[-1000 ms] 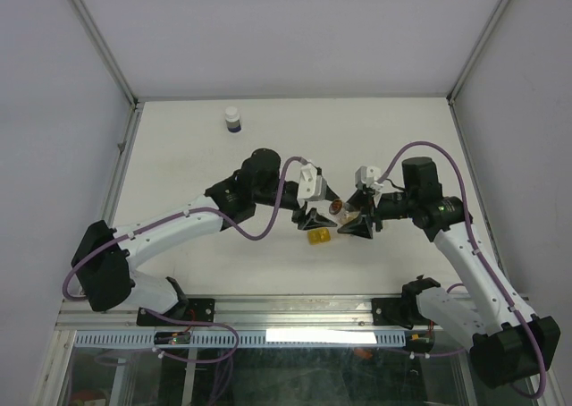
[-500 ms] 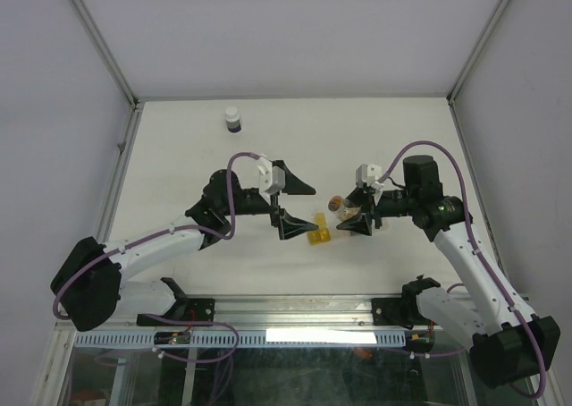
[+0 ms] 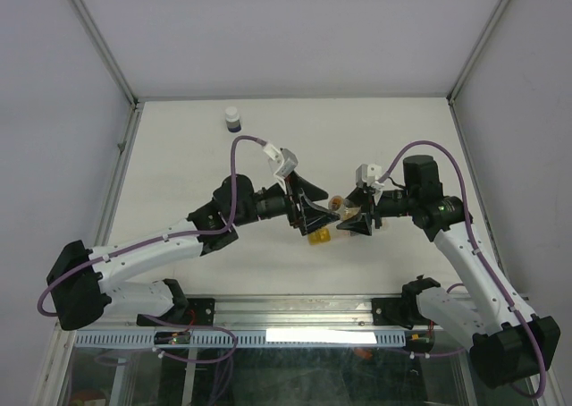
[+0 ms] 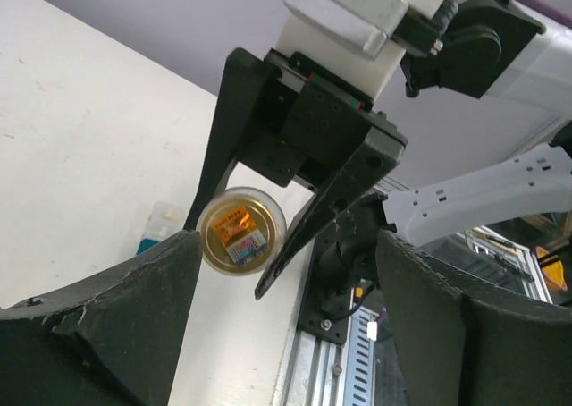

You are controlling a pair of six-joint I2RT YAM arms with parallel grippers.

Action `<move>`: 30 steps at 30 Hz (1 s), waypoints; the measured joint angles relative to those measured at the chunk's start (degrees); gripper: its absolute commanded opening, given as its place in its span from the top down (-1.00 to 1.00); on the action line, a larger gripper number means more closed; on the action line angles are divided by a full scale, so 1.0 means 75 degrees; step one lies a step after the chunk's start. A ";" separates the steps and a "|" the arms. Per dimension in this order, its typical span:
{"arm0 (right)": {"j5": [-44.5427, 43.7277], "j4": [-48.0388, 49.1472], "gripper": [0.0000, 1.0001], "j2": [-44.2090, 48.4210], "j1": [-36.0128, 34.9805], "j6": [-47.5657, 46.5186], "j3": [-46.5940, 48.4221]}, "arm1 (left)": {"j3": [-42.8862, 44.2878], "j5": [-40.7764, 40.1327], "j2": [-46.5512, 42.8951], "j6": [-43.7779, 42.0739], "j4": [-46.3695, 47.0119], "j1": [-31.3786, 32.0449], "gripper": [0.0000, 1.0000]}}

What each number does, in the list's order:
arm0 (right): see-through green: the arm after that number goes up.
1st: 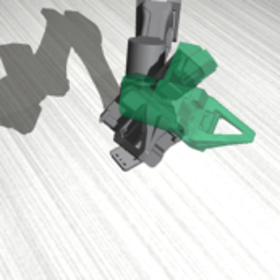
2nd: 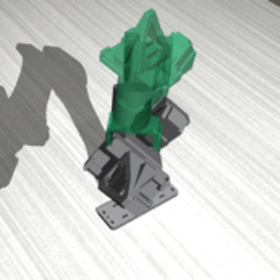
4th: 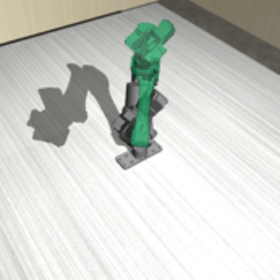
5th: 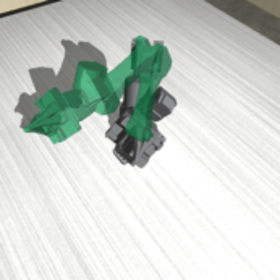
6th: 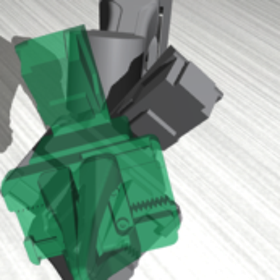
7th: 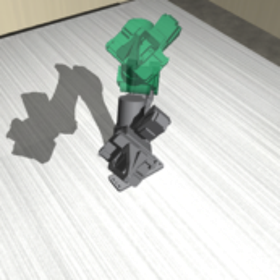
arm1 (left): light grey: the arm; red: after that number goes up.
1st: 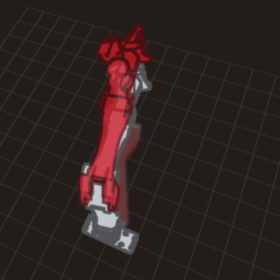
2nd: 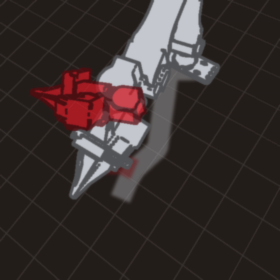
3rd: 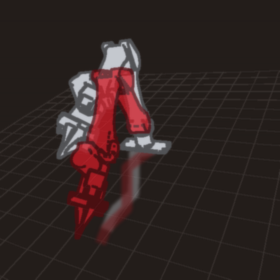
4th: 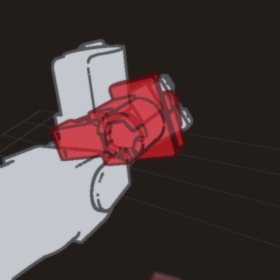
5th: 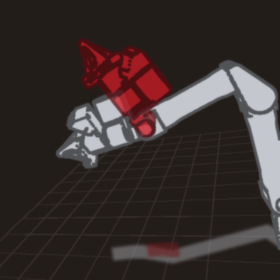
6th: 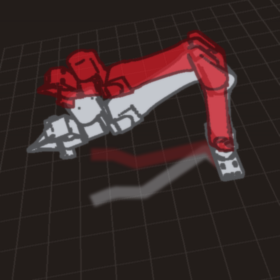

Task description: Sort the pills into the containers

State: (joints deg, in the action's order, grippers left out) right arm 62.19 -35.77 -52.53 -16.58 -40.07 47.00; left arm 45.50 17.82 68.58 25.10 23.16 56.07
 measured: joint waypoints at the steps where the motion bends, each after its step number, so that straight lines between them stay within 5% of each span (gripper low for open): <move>1: 0.0000 0.0000 1.00 0.0000 0.0000 0.0003 0.0000 | 0.0163 -0.0152 0.0009 -0.0032 -0.0198 0.0076 -0.54; 16: 0.0000 0.0006 1.00 0.0000 0.0000 0.0000 0.0000 | 0.0828 -0.0391 0.0819 -0.0230 -0.1189 0.0134 -0.04; 22: -0.0009 0.0003 1.00 0.0000 0.0006 0.0009 0.0000 | 0.1020 -0.0303 0.0877 -0.0361 -0.1349 0.0169 0.48; 25: 0.0000 -0.0015 1.00 0.0000 0.0023 0.0006 0.0000 | 0.1145 -0.0047 0.0927 -0.0962 -0.1492 0.0157 0.55; 30: 0.0175 -0.0131 1.00 0.0009 -0.0020 -0.0204 0.0000 | 0.1247 0.1309 0.0927 -0.3745 -0.1702 0.0017 0.52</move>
State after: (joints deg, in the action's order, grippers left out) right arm 63.51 -36.75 -52.47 -16.73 -41.60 47.00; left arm 54.85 27.64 75.53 -2.98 10.39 56.21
